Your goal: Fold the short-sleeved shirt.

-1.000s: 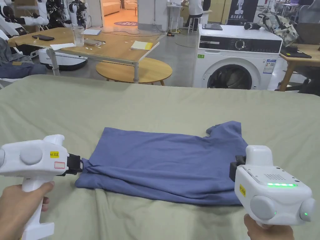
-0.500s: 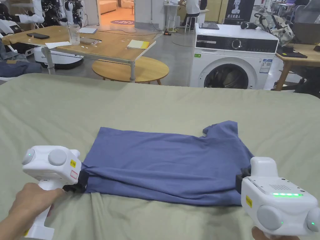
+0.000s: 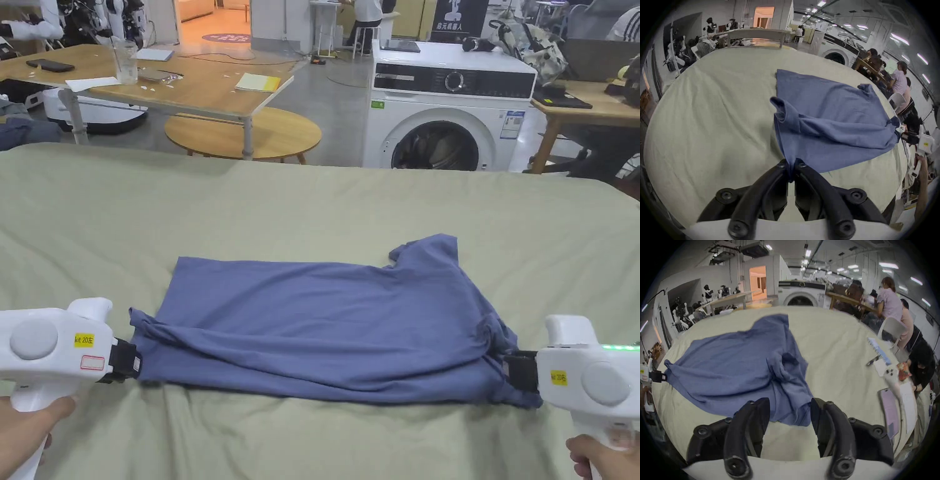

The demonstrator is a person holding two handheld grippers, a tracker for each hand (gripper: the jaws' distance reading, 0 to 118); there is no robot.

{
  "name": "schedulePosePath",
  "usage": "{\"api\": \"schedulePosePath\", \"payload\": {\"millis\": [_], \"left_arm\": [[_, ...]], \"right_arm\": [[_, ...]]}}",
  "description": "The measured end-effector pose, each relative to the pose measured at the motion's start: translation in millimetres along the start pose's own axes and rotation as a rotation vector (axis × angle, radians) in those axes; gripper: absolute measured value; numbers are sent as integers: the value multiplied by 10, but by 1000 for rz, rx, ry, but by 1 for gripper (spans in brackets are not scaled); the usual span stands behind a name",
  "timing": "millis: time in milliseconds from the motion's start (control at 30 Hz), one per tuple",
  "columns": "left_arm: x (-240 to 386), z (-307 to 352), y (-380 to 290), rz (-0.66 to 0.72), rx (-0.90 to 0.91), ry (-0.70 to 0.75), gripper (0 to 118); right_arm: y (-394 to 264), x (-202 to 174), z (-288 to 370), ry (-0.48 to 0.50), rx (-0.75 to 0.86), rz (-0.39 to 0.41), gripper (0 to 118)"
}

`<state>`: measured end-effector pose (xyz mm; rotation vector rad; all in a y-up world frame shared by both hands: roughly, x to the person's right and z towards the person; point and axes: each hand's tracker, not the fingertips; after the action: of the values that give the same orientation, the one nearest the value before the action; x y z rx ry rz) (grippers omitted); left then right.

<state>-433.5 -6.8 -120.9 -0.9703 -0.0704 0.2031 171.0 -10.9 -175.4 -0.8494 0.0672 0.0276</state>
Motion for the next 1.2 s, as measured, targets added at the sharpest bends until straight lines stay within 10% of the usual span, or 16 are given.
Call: {"api": "schedulePosePath", "payload": {"millis": [200,267,833,1200], "left_arm": [[20,-91,-88,8,-11,7,0],[21,-92,-98,13,-8,7,0],[7,714,-389,-10,109,-12,0],[-132,385,-1243,68,-5,10,0]], "right_arm": [[-155,-50,-444,42,-114,5,39],[-152,-100,-385,34,-62,25,8],[-304,-197,824,-2,46,96,5],[-1233,-355,519,-74,-112,176,5]]}}
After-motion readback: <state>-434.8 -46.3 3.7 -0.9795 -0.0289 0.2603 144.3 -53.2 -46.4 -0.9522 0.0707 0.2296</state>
